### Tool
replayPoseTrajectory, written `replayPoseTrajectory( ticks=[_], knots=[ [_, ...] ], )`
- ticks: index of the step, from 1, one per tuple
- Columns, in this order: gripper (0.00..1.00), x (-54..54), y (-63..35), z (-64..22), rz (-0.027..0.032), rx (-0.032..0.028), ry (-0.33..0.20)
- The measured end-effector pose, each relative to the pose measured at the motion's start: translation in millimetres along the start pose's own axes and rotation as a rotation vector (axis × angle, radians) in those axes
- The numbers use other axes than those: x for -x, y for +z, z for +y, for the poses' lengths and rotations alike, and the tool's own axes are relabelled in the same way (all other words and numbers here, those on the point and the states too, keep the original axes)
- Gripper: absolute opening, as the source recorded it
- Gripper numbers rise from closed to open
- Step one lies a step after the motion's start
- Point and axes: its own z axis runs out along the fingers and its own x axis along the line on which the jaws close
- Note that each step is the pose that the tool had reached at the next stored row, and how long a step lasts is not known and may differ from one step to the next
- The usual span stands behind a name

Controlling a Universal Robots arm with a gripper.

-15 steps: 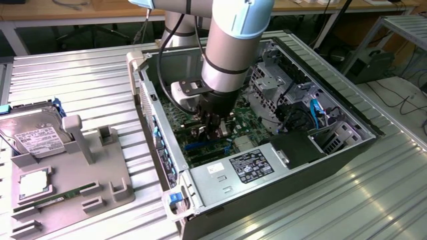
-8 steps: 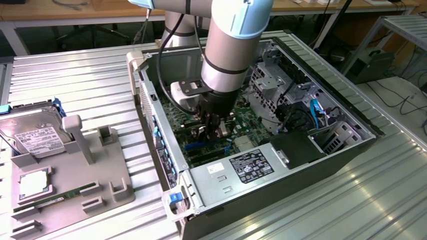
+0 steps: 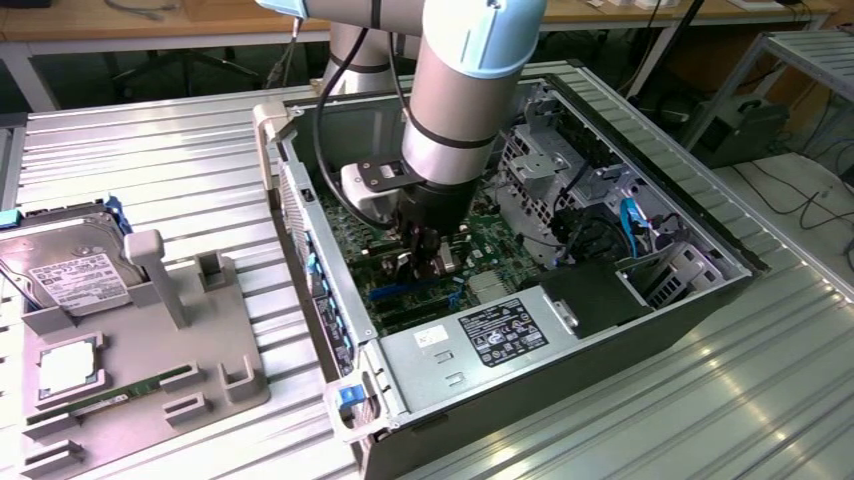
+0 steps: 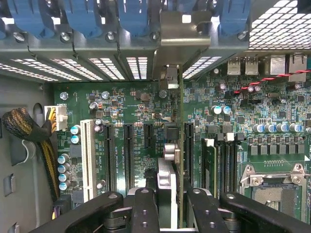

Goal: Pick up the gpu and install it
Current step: 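Insert the gpu into the slot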

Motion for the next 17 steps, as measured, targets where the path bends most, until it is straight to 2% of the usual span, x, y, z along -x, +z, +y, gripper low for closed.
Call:
replayPoseTrajectory(
  ticks=[4,8,17],
  knots=[
    [0.28,0.1,0.0,0.0,-0.0001,-0.0034,0.000],
    [0.28,0.6,-1.4,0.0,0.0036,-0.0071,0.000],
    [0.28,0.6,-0.3,0.3,0.0035,-0.0079,0.000]
  ],
)
